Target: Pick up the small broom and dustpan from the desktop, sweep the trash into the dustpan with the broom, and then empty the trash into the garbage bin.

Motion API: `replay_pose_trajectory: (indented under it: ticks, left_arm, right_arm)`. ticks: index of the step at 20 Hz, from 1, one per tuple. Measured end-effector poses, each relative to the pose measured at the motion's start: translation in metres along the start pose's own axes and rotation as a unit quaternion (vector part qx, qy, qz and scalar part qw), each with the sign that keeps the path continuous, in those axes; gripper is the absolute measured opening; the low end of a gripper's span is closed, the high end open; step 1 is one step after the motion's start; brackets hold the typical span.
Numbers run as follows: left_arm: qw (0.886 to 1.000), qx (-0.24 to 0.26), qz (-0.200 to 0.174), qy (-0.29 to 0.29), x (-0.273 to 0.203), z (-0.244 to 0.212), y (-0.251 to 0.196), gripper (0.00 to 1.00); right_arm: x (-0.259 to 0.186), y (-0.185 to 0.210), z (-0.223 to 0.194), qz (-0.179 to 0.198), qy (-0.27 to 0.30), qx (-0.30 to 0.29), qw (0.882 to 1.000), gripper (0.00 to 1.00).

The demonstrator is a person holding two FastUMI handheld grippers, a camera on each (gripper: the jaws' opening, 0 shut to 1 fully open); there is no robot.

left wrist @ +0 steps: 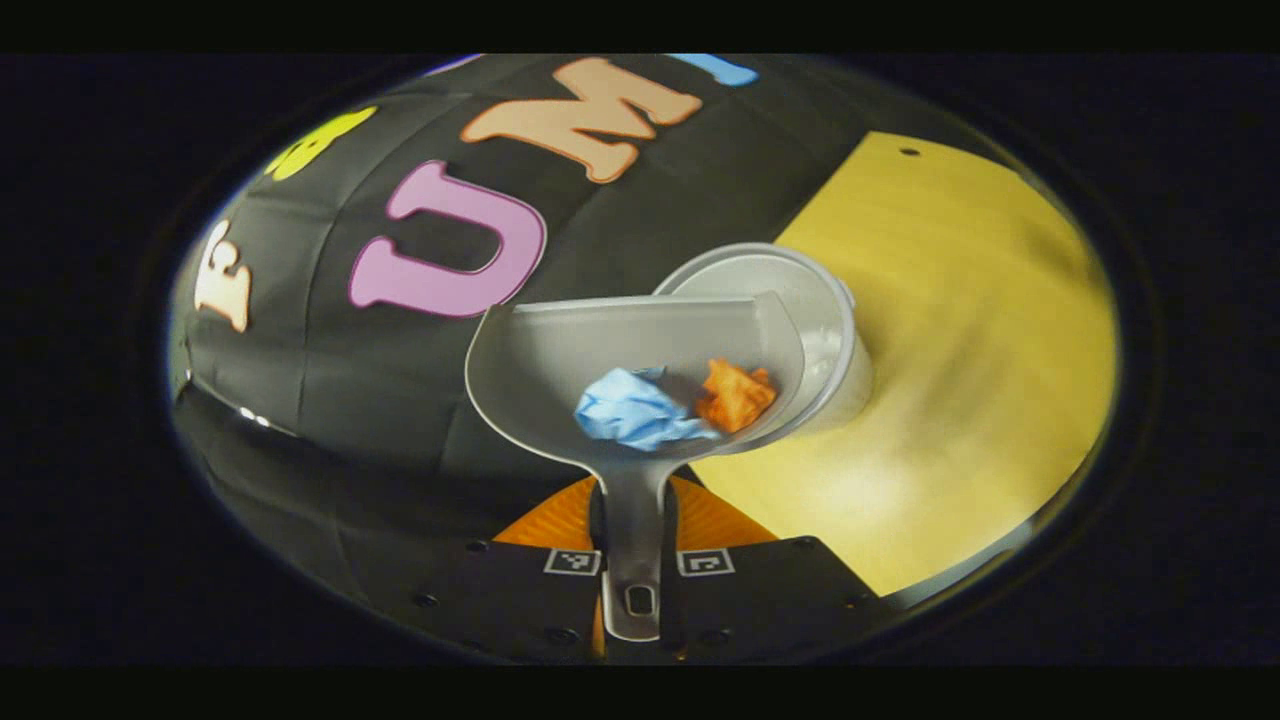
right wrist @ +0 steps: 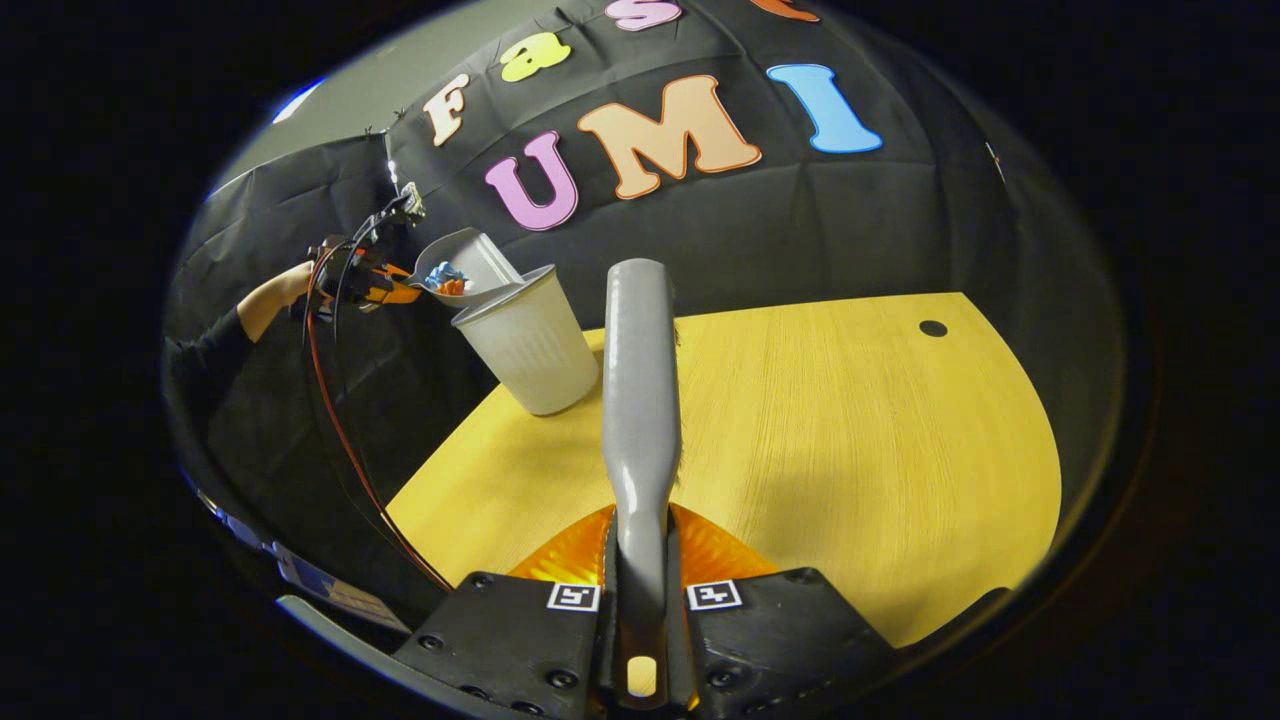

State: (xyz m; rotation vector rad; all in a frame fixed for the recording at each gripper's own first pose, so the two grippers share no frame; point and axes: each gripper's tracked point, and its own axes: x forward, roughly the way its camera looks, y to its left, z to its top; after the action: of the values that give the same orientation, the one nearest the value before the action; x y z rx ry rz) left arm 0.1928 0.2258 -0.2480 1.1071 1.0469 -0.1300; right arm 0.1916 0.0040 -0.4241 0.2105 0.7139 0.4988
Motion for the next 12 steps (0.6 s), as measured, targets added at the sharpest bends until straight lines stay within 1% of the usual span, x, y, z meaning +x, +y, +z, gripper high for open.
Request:
replay_pose_trajectory:
  ticks: [3, 6, 7, 8, 9, 11, 12]
  left_arm:
    - [0.996, 0.084, 0.019, 0.027, -0.002, -0.003, 0.002, 0.14]
    - [0.982, 0.175, 0.059, 0.049, -0.008, 0.0, 0.015, 0.13]
    - [0.978, 0.19, 0.071, 0.045, -0.011, 0.001, 0.017, 0.13]
    - [0.978, 0.19, 0.078, 0.04, -0.011, 0.002, 0.019, 0.15]
    - [0.982, 0.166, 0.08, 0.035, -0.008, 0.003, 0.016, 0.13]
    - [0.994, 0.074, 0.082, 0.003, -0.012, 0.005, 0.005, 0.13]
    - [0.997, 0.016, 0.079, -0.021, -0.014, 0.007, 0.0, 0.13]
  right_arm:
    - [0.009, 0.003, -0.004, -0.001, 0.004, -0.001, 1.0, 0.16]
    - [0.014, 0.006, -0.006, -0.004, 0.007, -0.006, 1.0, 0.16]
    - [0.017, 0.006, -0.007, -0.005, 0.007, -0.008, 1.0, 0.16]
    - [0.018, 0.006, -0.008, -0.006, 0.006, -0.009, 1.0, 0.16]
    - [0.02, 0.006, -0.007, -0.006, 0.004, -0.009, 1.0, 0.16]
    - [0.018, 0.006, 0.0, -0.01, -0.009, -0.007, 1.0, 0.16]
    - [0.017, 0.006, 0.003, -0.012, -0.014, -0.006, 1.0, 0.16]
